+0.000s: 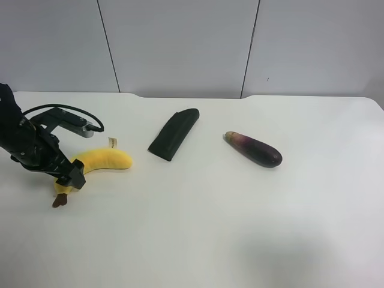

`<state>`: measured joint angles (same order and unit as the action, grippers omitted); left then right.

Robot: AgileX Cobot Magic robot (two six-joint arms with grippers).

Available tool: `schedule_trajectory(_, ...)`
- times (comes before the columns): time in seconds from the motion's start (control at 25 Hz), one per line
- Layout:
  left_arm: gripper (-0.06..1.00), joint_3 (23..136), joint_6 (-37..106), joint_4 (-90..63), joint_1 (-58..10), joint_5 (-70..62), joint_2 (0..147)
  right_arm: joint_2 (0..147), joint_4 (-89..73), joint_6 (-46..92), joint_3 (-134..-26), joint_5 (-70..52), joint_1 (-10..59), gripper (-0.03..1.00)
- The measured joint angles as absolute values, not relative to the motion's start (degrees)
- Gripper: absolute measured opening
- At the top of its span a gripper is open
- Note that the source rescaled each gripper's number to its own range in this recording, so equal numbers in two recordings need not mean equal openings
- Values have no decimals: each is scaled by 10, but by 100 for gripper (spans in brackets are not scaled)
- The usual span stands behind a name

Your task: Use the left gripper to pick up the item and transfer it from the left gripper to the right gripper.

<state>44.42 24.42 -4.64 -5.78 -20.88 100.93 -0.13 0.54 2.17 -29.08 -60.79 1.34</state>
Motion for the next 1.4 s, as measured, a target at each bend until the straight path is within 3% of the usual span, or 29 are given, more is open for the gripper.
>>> schedule_trajectory(0.24, 99, 445, 245, -31, -58, -213, 1039, -1, 5, 22, -291, -608, 13, 95)
schedule_trajectory(0.36, 88, 445, 245, -31, -58, -214, 1047, -1, 5, 22, -291, -608, 13, 95)
schedule_trajectory(0.48, 67, 445, 245, -30, -58, -214, 1048, -1, 5, 22, -291, -608, 13, 95)
schedule_trajectory(0.68, 15, 445, 233, -30, -58, -229, 1048, -1, 5, 22, -291, -608, 13, 95)
schedule_trajectory(0.76, 2, 448, 222, -30, -58, -242, 1043, -1, 5, 22, -291, -608, 13, 95)
schedule_trajectory(1.12, 0, 616, 130, -29, -70, -484, 971, -1, 5, 22, -291, -608, 13, 95)
schedule_trajectory(1.4, 0, 723, 127, -28, -159, -606, 947, -1, 5, 22, -291, -608, 13, 95)
